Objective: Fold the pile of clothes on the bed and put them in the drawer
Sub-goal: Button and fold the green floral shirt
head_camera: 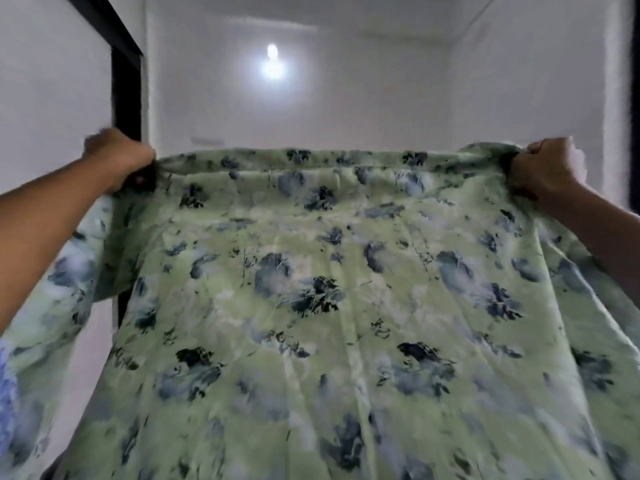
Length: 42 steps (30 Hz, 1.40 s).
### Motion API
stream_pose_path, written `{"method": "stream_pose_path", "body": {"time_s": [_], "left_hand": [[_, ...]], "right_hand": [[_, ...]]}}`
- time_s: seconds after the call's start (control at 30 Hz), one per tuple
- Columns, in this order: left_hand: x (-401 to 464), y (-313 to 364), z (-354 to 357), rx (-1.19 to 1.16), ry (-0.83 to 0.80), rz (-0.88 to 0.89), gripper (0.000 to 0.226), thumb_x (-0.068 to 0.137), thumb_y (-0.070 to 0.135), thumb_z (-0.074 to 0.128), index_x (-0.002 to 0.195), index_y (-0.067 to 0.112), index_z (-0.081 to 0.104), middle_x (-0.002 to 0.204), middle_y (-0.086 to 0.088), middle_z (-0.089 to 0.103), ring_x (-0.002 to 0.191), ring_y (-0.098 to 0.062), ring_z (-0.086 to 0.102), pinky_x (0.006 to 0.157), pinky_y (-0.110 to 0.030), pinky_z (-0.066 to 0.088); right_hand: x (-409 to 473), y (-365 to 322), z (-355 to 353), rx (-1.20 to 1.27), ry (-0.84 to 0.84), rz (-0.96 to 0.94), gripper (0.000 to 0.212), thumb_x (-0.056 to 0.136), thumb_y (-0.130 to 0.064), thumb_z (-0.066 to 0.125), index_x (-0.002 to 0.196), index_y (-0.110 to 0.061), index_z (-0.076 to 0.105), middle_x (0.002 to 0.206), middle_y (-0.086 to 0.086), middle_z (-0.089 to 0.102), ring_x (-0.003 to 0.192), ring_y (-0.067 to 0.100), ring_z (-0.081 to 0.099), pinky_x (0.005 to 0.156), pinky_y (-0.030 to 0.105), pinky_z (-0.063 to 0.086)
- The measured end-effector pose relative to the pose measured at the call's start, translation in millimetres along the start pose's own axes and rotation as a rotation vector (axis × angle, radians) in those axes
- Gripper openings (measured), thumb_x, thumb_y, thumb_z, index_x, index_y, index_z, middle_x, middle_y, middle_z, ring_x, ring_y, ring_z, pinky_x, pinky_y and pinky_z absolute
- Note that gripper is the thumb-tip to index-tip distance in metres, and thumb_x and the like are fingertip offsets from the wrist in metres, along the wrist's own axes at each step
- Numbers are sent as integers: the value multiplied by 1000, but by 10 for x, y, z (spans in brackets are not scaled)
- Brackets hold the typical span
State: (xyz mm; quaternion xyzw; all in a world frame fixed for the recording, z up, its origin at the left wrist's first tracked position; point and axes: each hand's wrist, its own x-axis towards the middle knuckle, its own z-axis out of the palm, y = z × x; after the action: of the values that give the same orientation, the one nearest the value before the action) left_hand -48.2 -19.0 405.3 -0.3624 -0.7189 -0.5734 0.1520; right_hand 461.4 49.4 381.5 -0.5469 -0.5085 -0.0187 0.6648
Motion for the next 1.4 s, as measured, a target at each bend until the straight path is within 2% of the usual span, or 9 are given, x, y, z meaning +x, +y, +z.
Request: {"method": "stream_pose_path", "body": {"time_s": [0.07, 0.17, 0.23, 0.37, 0.57, 0.73, 1.07, 1.27, 1.4], "left_hand": [[-238, -279, 433, -18, -133, -70, 43, 86, 14, 59, 119, -14, 51, 119, -30, 54, 87, -31, 66, 18, -16, 24], [-629, -989, 1319, 41, -333, -194, 9, 90, 1, 55, 86, -8, 55, 61, -14, 56, 22, -7, 45, 19, -14, 24], [-647, -1531, 1989, 22, -395, -330, 16, 88, -1, 56, 72, -5, 54, 53, -12, 54, 19, -8, 42, 23, -16, 33], [-914, -2488, 3371, -28, -438, -505, 28, 88, 6, 55, 110, -12, 57, 105, -23, 64, 78, -32, 67, 62, -38, 60], [-2599, -3390, 4532, 237, -831, -307, 70, 95, 50, 43, 142, -1, 37, 151, -24, 30, 141, -34, 26, 114, -44, 26], [-3863, -3928, 4031, 536, -1126, 78, 77, 88, 73, 8, 153, 32, 3, 158, 14, -17, 148, -15, -6, 116, -50, 3], [-4315, -4092, 2501, 657, -1058, 231, 87, 87, 72, 19, 133, 5, 49, 129, -18, 53, 112, -41, 51, 86, -57, 46], [-4293, -3698, 1897, 845, -1380, -129, 85, 74, 83, 28, 112, 10, 46, 115, -14, 57, 107, -36, 57, 83, -41, 48], [-4415, -3520, 1711, 912, -1404, -110, 70, 90, 57, 53, 134, 5, 36, 128, -15, 52, 116, -35, 53, 84, -37, 45]], "right_hand": [[-178, 475, 414, -80, -88, 58, 13, 73, -7, 55, 75, -3, 67, 58, 9, 53, 62, 28, 54, 69, 32, 51], [-439, 1334, 1154, -190, -231, 211, 18, 65, -9, 58, 77, -2, 70, 54, 9, 60, 58, 27, 57, 69, 32, 52], [-613, 1887, 1614, -260, -312, 293, 33, 57, -17, 58, 83, -2, 71, 72, 17, 67, 73, 31, 64, 73, 36, 55], [-977, 2886, 2528, -324, -396, 345, 26, 78, -7, 56, 97, 4, 69, 96, 28, 66, 93, 37, 62, 79, 35, 47], [-2440, 4359, 3460, -453, -897, 334, 77, 86, -35, 67, 144, 1, 33, 145, 30, 36, 133, 46, 37, 107, 46, 33], [-3582, 4771, 3029, -628, -1140, -1, 66, 96, -50, 43, 152, -26, 19, 162, 6, -1, 149, 24, 8, 117, 48, 12], [-4009, 4223, 1515, -952, -1223, 237, 76, 93, -55, 45, 154, -27, 9, 162, 6, -6, 149, 27, 1, 117, 46, 6], [-3886, 3712, 736, -1057, -1296, 662, 81, 83, -65, 54, 132, -1, 42, 122, 22, 56, 113, 37, 55, 89, 41, 43], [-3827, 3395, 485, -1155, -1508, 434, 60, 83, -65, 55, 99, -7, 55, 93, 6, 59, 101, 26, 60, 73, 30, 41]]}}
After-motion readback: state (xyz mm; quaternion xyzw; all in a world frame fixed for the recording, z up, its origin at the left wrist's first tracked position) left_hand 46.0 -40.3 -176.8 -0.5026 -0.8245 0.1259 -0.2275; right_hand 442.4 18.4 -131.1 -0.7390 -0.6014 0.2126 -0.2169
